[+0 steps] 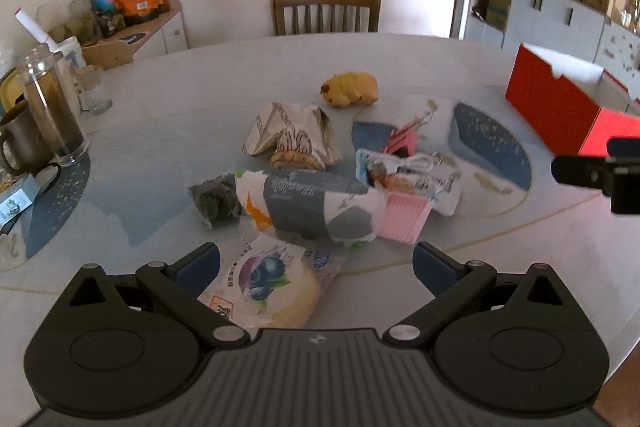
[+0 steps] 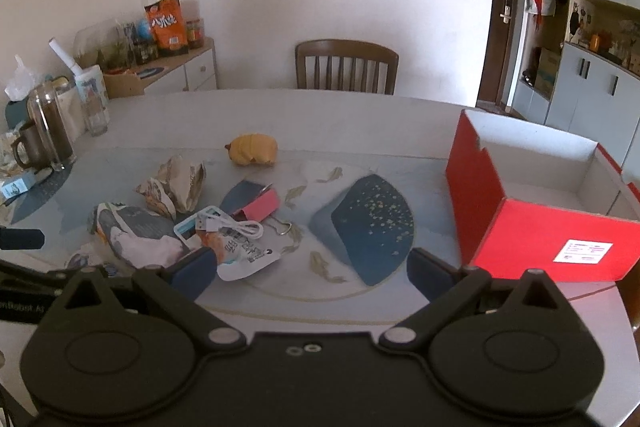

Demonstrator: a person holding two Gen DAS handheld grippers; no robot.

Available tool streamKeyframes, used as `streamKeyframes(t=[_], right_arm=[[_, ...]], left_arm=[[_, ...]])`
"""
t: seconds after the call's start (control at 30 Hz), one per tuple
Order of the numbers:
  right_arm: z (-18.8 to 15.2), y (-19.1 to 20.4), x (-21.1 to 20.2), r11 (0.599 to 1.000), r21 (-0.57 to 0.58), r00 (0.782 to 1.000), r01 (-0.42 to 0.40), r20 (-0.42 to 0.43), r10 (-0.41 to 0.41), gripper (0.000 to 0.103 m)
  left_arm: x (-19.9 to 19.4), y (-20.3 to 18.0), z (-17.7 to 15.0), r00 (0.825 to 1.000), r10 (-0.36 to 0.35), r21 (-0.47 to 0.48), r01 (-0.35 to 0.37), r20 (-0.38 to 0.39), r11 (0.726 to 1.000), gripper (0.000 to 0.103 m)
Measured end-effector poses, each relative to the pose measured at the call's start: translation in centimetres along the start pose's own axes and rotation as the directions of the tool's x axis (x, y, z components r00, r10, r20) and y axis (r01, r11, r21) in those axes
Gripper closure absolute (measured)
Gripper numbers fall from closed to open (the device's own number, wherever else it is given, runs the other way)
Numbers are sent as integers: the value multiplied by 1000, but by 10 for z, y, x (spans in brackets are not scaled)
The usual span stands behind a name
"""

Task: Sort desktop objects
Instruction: 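Move the left tool toward the blueberry-printed bread bag on the table, then close the left tool on the bread bag while the right tool grasps the pink card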

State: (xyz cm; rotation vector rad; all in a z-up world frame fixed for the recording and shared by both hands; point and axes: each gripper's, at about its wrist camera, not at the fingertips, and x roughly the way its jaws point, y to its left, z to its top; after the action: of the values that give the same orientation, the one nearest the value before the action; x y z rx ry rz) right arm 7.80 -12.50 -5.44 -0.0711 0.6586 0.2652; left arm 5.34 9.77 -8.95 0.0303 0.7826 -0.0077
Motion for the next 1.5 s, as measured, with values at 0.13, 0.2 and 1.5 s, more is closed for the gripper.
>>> streamKeyframes(t=[0.13,0.2,1.5], right_arm=[[0,9,13,1000,-13,1000,-8,-23,8,3],[0,15,18,1000,-27,1000,-10,-30,10,3],[-10,108,102,952,-276,973,-135,-219,74,43]], left_arm=[[12,7,-3,1000,-3,14,3,-29,1000,0],[17,10,-4,999,-5,14,6,-42,1000,0],[61,40,-12,985,-111,63,120,-128,991,13]])
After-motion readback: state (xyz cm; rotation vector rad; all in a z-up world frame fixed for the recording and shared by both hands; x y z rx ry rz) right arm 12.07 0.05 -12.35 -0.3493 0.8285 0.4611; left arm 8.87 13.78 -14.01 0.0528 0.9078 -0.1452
